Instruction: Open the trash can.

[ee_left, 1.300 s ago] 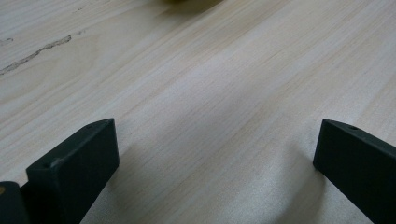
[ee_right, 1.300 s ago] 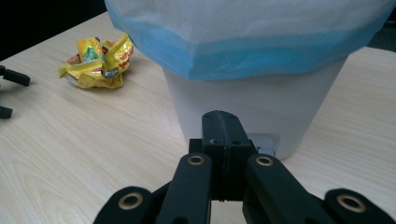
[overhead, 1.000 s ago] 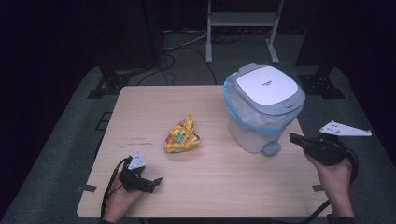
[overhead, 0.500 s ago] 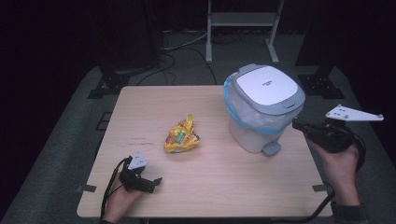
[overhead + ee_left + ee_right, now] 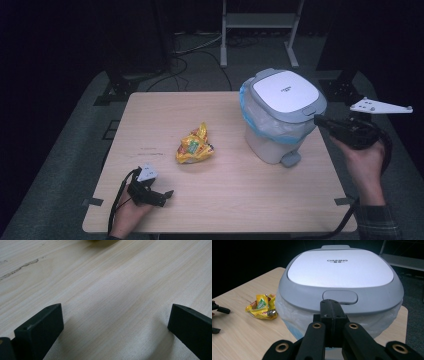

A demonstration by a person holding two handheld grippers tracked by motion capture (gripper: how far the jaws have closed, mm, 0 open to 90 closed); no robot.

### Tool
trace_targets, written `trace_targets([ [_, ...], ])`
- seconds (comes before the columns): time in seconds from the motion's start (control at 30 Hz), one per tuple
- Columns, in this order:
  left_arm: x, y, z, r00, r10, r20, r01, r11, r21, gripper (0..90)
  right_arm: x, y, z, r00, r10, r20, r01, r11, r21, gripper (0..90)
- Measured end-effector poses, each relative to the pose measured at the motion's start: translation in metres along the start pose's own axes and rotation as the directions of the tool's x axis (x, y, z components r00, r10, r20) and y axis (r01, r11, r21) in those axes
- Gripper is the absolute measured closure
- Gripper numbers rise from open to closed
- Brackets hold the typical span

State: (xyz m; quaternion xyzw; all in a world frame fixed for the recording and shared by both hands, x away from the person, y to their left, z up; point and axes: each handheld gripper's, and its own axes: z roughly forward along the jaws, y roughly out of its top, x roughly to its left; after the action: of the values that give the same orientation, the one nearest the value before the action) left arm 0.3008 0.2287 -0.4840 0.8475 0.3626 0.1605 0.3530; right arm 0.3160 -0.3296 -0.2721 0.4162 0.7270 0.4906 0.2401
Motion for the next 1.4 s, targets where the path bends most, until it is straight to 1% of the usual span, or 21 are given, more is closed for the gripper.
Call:
trace_targets([
  [0.1,0.000,0.000,0.000,1.0000,0.000,0.000,0.000,1.0000,0.000,0.0,-0.002,0.006,0.005,1.0000,-0.007,0.005,0.007,1.000,0.009,89.9],
  [0.27,0.000,0.000,0.000,1.0000,-0.001,0.001,0.001,1.0000,0.000,0.0,-0.004,0.011,0.009,1.0000,-0.005,0.001,0.005,1.000,0.002,89.9],
  [0.4,0.000,0.000,0.000,1.0000,0.000,0.000,0.000,1.0000,0.000,0.0,-0.006,0.014,0.015,0.9999,-0.014,0.002,0.013,1.000,0.007,89.9],
  [0.43,0.000,0.000,0.000,1.0000,0.000,0.000,0.000,1.0000,0.000,0.0,-0.007,0.016,0.017,0.9998,-0.018,-0.005,0.018,1.000,0.005,89.9],
  [0.63,0.000,0.000,0.000,1.0000,0.001,0.002,-0.001,1.0000,0.003,0.0,-0.010,0.020,0.023,0.9998,-0.018,0.007,0.018,1.000,0.011,89.9],
  [0.87,0.000,0.000,0.000,1.0000,0.000,0.001,0.000,1.0000,0.001,0.0,-0.012,0.020,0.025,0.9998,-0.018,0.008,0.018,1.000,0.006,89.9],
  [0.93,0.000,0.000,0.000,1.0000,0.000,0.000,0.000,1.0000,0.000,0.0,-0.012,0.018,0.025,0.9998,-0.018,0.007,0.018,1.000,-0.006,90.0],
  [1.17,0.000,0.000,0.000,1.0000,-0.001,-0.001,0.001,1.0000,-0.002,0.0,-0.010,0.016,0.025,0.9995,-0.026,0.017,0.026,1.000,-0.009,90.0],
  [1.4,0.000,0.000,0.000,1.0000,-0.001,-0.001,0.001,1.0000,-0.002,0.0,-0.010,0.014,0.025,0.9997,-0.021,0.016,0.021,1.000,-0.012,90.0],
])
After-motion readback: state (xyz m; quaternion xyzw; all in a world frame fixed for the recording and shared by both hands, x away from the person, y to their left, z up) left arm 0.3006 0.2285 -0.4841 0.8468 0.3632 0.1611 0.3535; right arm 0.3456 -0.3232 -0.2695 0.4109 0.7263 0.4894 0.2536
